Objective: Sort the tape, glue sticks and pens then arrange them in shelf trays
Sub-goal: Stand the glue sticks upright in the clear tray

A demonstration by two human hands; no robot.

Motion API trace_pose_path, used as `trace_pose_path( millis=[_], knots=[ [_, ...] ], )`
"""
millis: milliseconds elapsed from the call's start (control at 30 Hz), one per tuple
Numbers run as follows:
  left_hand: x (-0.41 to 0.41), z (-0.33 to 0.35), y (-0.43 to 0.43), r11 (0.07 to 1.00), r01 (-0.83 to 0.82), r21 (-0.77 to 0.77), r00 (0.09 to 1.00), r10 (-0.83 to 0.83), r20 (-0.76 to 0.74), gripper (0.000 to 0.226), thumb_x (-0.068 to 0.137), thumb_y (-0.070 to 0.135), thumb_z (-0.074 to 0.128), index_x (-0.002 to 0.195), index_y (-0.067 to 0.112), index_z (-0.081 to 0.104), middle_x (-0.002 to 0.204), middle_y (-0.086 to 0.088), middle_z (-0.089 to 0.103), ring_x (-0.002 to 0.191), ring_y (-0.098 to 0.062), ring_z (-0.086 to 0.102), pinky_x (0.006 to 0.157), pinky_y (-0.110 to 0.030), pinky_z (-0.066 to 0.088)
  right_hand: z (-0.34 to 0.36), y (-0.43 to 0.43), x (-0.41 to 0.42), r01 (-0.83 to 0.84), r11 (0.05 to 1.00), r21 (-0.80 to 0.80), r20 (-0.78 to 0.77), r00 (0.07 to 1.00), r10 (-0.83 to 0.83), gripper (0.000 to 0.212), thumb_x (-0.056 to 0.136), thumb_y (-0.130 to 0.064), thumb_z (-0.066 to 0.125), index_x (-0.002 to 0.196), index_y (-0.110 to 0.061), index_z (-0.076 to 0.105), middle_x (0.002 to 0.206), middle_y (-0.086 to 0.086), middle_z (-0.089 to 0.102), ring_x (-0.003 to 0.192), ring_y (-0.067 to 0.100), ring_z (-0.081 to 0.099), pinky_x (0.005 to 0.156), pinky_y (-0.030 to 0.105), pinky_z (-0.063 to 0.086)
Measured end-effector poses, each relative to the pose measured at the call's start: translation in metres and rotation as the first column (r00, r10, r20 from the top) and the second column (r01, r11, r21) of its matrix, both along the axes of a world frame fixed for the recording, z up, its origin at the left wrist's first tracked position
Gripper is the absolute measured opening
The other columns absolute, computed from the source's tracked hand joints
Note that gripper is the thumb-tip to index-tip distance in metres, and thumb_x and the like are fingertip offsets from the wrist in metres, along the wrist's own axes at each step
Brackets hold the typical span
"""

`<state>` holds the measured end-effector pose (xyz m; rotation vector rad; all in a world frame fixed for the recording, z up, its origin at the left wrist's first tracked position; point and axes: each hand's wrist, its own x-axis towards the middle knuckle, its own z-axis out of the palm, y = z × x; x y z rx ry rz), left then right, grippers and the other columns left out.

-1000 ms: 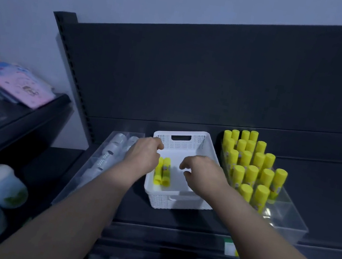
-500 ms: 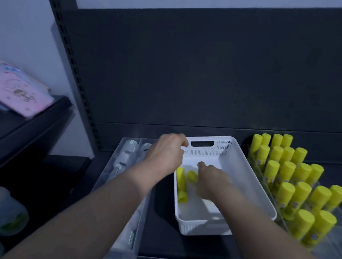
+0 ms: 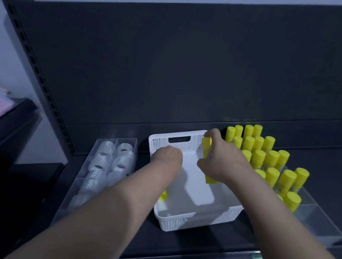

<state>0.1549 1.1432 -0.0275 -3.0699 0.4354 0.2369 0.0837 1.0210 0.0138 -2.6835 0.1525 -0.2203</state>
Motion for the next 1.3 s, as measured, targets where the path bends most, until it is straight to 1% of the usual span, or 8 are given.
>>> trace_pose_path(
  millis=[200,367,533,667,867,1033,1167,1300],
  knots=[
    [-0.011,-0.019,-0.014,0.994,-0.081,-0.08,0.994,0.075,-0.075,0.036,0.09,0.003,0.048,0.125,0.003,0.055,0.133,-0.015,0.054,0.123,-0.033,0.052,0.096,-0.035,0.044,0.008,-0.02,-0.02,0.043,0.998,0.038,0.108,0.993,-0.046,0.033,0.085,-0.016,0.052,0.114,-0.017,0.036,0.082,0.006,0.055,0.081,0.033,0.057,0.061,0.034,0.035],
    [-0.018,-0.002,-0.017,0.951,-0.076,-0.299,0.993,0.101,0.068,0.029,0.086,0.008,0.055,0.115,0.008,0.053,0.12,-0.015,0.059,0.113,-0.034,0.056,0.084,-0.035,0.044,0.013,-0.025,-0.032,0.029,0.995,0.099,0.216,0.975,-0.05,0.028,0.09,-0.018,0.051,0.114,-0.014,0.037,0.083,0.004,0.054,0.083,0.032,0.056,0.062,0.032,0.03],
    [-0.034,0.042,-0.022,0.646,0.038,-0.762,0.966,0.172,0.194,0.027,0.083,0.018,0.057,0.109,0.024,0.055,0.097,-0.002,0.066,0.093,-0.027,0.063,0.078,-0.039,0.053,0.043,-0.047,-0.059,0.027,0.987,0.158,0.4,0.912,-0.089,0.031,0.088,-0.021,0.052,0.116,-0.019,0.038,0.082,0.0,0.057,0.077,0.028,0.053,0.062,0.035,0.038],
    [-0.076,0.074,-0.048,0.415,0.108,-0.903,0.969,0.159,0.189,0.024,0.082,0.015,0.063,0.104,0.024,0.059,0.09,0.007,0.064,0.091,-0.021,0.065,0.082,-0.044,0.055,0.055,-0.087,-0.092,0.0,0.99,0.143,0.454,0.888,-0.065,0.032,0.084,-0.023,0.056,0.112,-0.022,0.04,0.085,0.003,0.062,0.079,0.029,0.057,0.067,0.037,0.045],
    [-0.139,0.088,-0.115,0.206,0.103,-0.973,0.99,0.078,0.121,0.027,0.08,0.011,0.067,0.101,0.028,0.065,0.098,-0.003,0.067,0.09,-0.023,0.068,0.087,-0.046,0.055,0.05,-0.166,-0.143,-0.012,0.995,0.099,0.375,0.927,-0.026,0.04,0.078,-0.016,0.06,0.114,-0.025,0.048,0.097,-0.006,0.057,0.089,0.02,0.057,0.074,0.032,0.043],
    [-0.17,0.073,-0.165,0.303,0.069,-0.951,0.995,0.042,0.086,0.025,0.077,0.018,0.07,0.099,0.027,0.066,0.103,-0.002,0.068,0.09,-0.02,0.067,0.088,-0.038,0.054,0.032,-0.215,-0.157,-0.049,0.992,0.118,0.354,0.935,0.004,0.036,0.078,-0.012,0.06,0.114,-0.02,0.055,0.106,0.002,0.058,0.095,0.025,0.061,0.084,0.042,0.05],
    [-0.178,0.054,-0.189,0.591,0.118,-0.798,0.987,0.018,0.159,0.029,0.085,0.012,0.068,0.114,0.017,0.064,0.107,0.001,0.066,0.092,-0.01,0.059,0.083,-0.016,0.043,0.022,-0.232,-0.156,-0.105,0.984,0.146,0.341,0.939,0.05,0.031,0.081,-0.013,0.058,0.111,-0.021,0.057,0.106,0.001,0.06,0.096,0.025,0.061,0.083,0.043,0.051],
    [-0.176,0.036,-0.196,0.783,0.106,-0.614,0.987,-0.007,0.162,0.031,0.088,0.022,0.065,0.119,0.024,0.061,0.118,0.001,0.063,0.109,-0.019,0.057,0.093,-0.032,0.047,0.012,-0.233,-0.149,-0.15,0.98,0.128,0.311,0.945,0.104,0.029,0.081,-0.018,0.061,0.109,-0.026,0.057,0.105,-0.001,0.064,0.096,0.022,0.062,0.081,0.039,0.051]
  ],
)
